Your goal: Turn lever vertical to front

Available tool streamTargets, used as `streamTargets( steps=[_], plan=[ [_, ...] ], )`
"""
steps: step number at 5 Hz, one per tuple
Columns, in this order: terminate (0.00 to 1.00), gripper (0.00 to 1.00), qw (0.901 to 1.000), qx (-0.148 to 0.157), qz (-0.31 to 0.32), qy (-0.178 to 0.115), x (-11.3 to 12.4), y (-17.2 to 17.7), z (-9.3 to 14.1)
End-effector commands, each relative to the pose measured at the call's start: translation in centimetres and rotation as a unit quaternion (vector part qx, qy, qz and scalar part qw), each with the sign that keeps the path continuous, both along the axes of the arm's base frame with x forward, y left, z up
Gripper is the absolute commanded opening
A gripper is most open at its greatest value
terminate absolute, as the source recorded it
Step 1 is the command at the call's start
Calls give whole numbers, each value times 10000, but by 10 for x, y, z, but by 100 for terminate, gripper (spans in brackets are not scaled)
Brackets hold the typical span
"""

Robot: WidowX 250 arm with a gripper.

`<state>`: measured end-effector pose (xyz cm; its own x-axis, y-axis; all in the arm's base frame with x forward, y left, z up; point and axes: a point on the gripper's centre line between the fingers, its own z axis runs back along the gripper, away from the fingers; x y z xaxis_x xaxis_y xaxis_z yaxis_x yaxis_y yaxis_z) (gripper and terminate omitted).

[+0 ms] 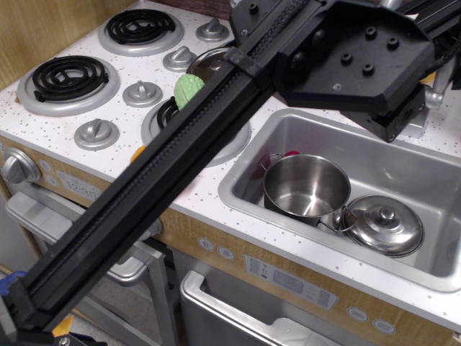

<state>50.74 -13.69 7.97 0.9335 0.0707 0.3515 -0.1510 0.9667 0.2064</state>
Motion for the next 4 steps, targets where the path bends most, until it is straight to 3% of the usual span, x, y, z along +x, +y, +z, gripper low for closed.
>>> streamTargets(
  steps=[1, 3, 4],
  plan=[
    [0, 0, 9992, -267, 152, -264, -5, -3, 34],
    [0, 0, 9979, -502, 385, -129, -30, -13, 23],
    [0, 0, 9958, -813, 418, -44, -36, -12, 10]
  ],
)
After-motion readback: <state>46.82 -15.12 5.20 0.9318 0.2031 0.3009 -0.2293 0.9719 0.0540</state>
